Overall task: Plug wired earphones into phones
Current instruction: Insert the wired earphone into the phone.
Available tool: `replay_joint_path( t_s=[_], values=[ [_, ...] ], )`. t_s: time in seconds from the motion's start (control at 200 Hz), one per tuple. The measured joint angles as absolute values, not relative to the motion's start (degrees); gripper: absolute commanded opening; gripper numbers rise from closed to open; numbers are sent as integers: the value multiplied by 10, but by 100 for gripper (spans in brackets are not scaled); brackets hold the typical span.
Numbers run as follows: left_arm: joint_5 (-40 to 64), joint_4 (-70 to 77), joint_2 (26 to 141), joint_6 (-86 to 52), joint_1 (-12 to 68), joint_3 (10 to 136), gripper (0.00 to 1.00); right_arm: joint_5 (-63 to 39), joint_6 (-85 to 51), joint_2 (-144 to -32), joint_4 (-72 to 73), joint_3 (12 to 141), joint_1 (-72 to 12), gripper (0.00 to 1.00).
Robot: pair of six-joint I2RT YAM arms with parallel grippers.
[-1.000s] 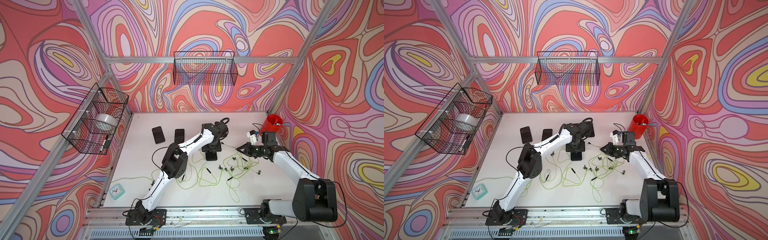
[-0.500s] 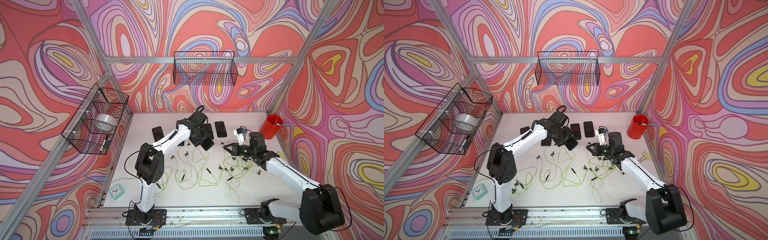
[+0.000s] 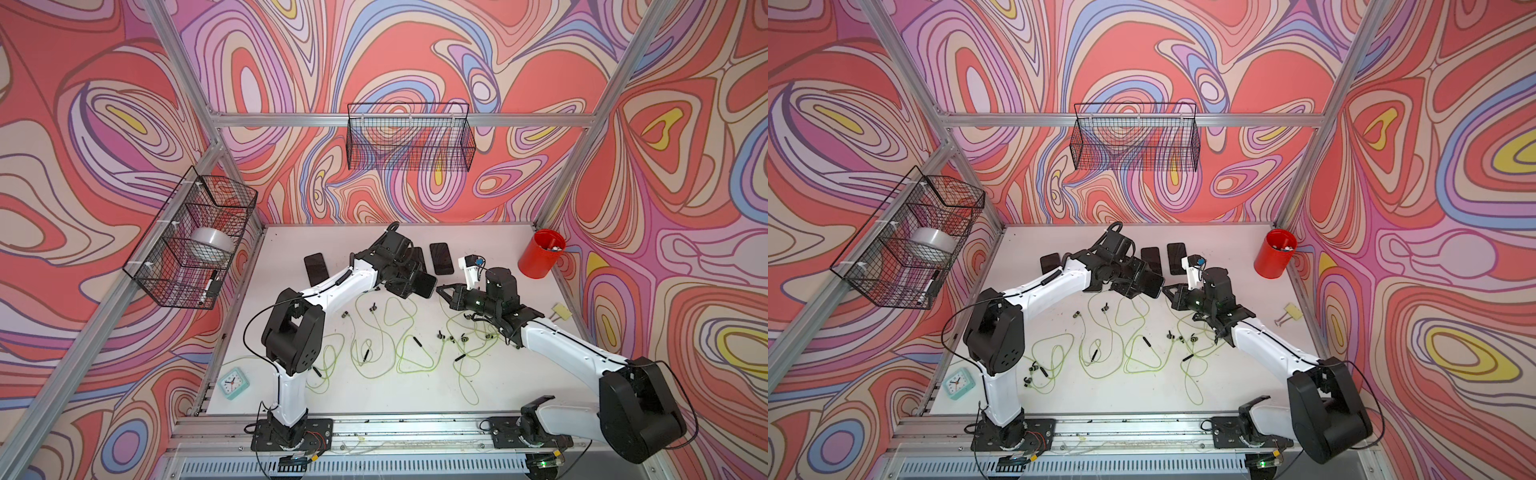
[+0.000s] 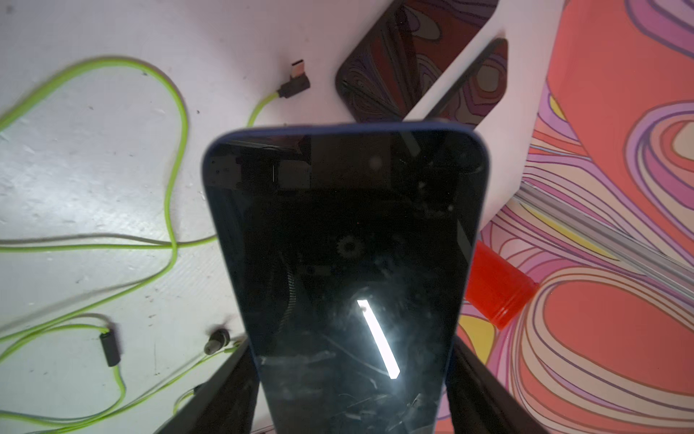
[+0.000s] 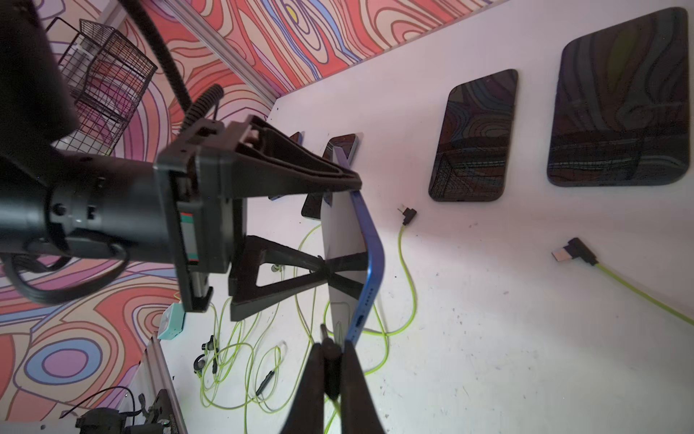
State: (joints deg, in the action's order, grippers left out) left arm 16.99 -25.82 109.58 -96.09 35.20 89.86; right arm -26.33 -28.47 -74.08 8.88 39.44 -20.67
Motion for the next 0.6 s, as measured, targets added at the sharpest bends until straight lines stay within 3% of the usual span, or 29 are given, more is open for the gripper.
replay_joint_path(
  t_s=[0.601],
  values=[
    [169,-222,1087,-984,351,881,0,-243,-292,-763,104,396,-207,0]
  ],
)
